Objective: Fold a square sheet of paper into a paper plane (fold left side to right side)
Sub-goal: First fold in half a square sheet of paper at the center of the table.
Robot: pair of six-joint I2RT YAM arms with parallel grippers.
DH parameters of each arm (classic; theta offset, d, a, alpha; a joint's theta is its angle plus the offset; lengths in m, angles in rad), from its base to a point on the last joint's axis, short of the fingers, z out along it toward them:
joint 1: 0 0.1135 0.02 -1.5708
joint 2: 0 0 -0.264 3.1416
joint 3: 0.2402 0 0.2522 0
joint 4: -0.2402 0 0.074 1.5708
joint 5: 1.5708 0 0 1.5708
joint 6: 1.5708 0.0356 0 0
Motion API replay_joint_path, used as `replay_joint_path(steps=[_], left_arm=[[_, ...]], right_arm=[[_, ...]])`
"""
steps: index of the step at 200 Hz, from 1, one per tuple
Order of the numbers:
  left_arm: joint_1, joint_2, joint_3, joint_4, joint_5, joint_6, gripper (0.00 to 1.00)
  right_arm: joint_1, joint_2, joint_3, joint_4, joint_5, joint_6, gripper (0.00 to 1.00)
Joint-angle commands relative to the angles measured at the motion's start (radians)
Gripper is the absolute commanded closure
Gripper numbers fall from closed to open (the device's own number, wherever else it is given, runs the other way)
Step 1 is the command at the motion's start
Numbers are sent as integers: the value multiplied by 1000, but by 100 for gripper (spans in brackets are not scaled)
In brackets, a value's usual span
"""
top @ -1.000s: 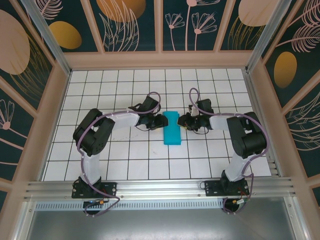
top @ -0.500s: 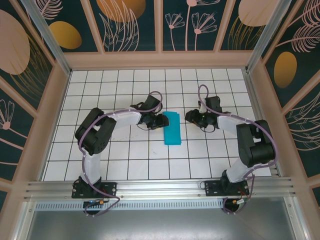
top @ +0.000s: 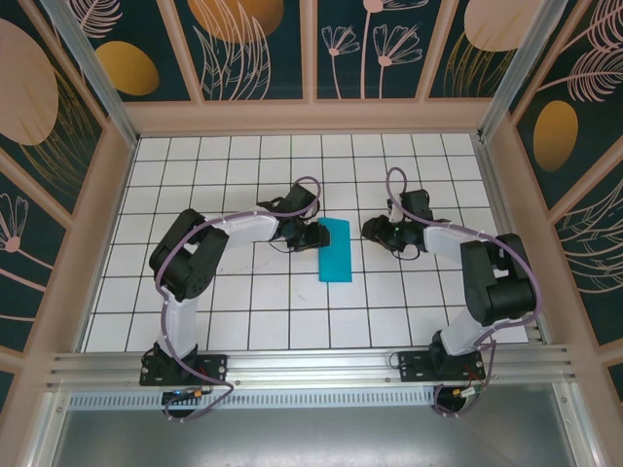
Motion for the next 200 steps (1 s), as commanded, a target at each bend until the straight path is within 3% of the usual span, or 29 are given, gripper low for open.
replay_joint_path(steps=[1, 138, 200], left_arm=[[-12, 56, 14, -28, -15, 25, 54], [-19, 83, 45, -64, -38, 47, 52], [-19, 85, 43, -63, -38, 45, 52]], right_arm=[[-6, -27, -18, -13, -3, -15, 57], [-1, -16, -21, 8, -68, 5, 57], [39, 20, -23, 43, -125, 37, 67]])
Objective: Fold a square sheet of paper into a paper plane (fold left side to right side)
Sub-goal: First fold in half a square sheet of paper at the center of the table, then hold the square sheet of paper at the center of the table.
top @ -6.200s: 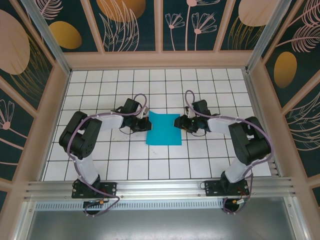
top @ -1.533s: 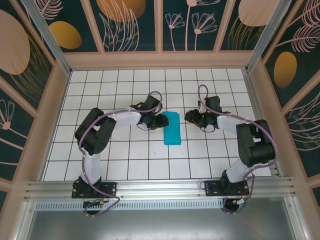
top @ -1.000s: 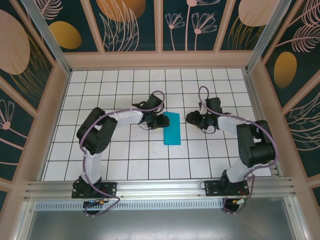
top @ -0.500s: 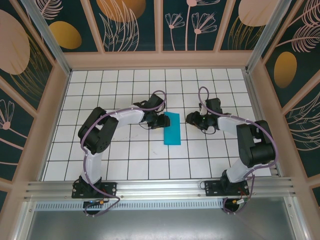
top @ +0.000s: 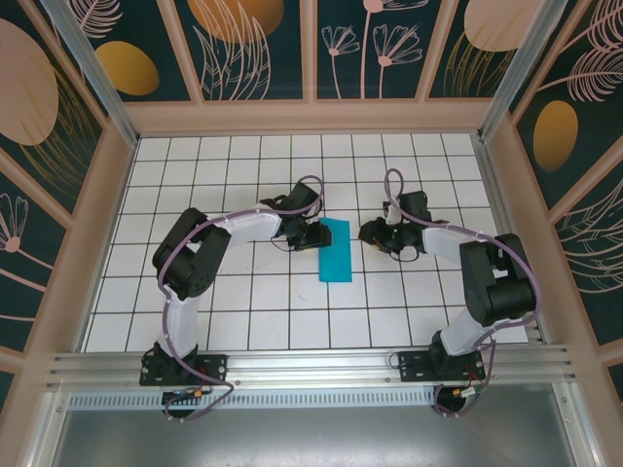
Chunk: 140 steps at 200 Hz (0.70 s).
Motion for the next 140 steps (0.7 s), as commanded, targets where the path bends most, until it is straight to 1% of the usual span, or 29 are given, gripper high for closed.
replay_joint_path(steps=[1, 36, 60, 84, 101, 140], left_arm=[[-14, 64, -2, -6, -30, 18, 52], [-15, 64, -4, -6, -34, 18, 52], [-15, 64, -5, -6, -34, 16, 52], [-15, 61, -8, -6, -34, 15, 52], [-15, 61, -8, -6, -35, 16, 52], [-15, 61, -9, -5, -34, 16, 52]], right_arm=[[19, 21, -16, 39, -41, 21, 67], [43, 35, -13, 52, -52, 35, 72], [60, 51, -7, 68, -89, 45, 80], [82, 72, 6, 65, -95, 48, 87], [95, 95, 18, 63, -93, 52, 89], [121, 132, 43, 50, -75, 51, 90]])
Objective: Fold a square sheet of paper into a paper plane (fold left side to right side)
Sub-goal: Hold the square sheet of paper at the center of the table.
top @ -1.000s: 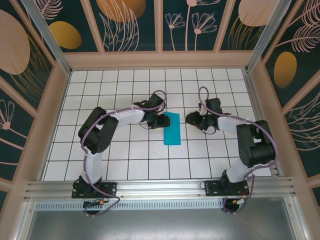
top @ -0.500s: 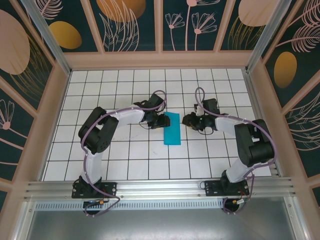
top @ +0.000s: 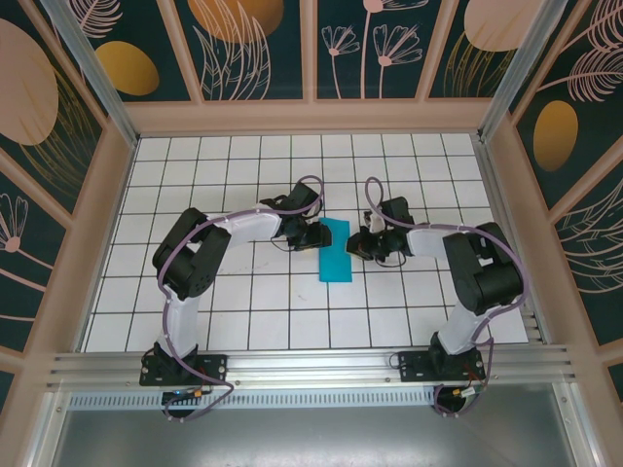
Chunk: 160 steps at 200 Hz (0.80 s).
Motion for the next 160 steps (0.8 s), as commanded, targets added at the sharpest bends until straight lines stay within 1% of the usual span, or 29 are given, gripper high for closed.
replay_joint_path(steps=[1, 65, 103, 138, 160], left_arm=[[-15, 61, -9, -5, -35, 15, 52], [-15, 60, -12, -3, -37, 16, 52], [-15, 37, -17, 2, -45, 15, 50], [-14, -19, -16, -13, -79, 22, 44], [2, -77, -26, -22, -111, 18, 40]], right_arm=[[15, 29, 37, 2, -2, 7, 90], [29, 69, 52, -68, 59, -22, 90], [28, 97, 58, -124, 97, -45, 90], [31, 119, 55, -138, 112, -54, 90], [33, 125, 54, -138, 116, -54, 90]])
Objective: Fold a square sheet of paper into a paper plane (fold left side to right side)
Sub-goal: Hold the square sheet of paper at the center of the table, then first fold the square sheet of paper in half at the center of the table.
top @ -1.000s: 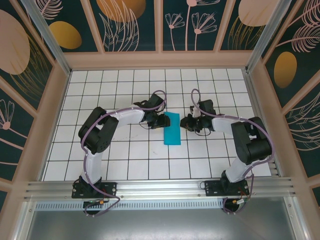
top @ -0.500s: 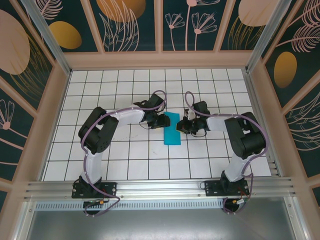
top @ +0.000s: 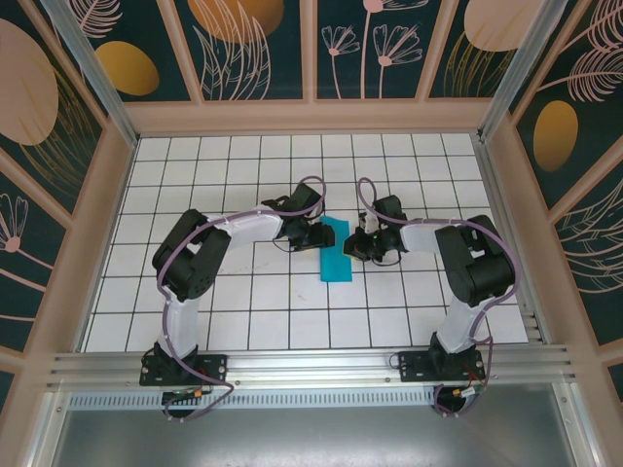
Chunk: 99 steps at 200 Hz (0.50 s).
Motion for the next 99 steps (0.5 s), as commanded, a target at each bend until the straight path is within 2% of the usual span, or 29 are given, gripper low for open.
replay_joint_path(steps=[1, 60, 99], left_arm=[[16, -62, -24, -24, -77, 15, 40], [50, -244, -74, 78, -67, -21, 36], [50, -270, -118, 214, 67, -73, 37]], right_arm=[[11, 59, -3, -74, 78, -20, 90], [11, 60, -2, -76, 93, -27, 90], [12, 60, 0, -75, 95, -26, 90]])
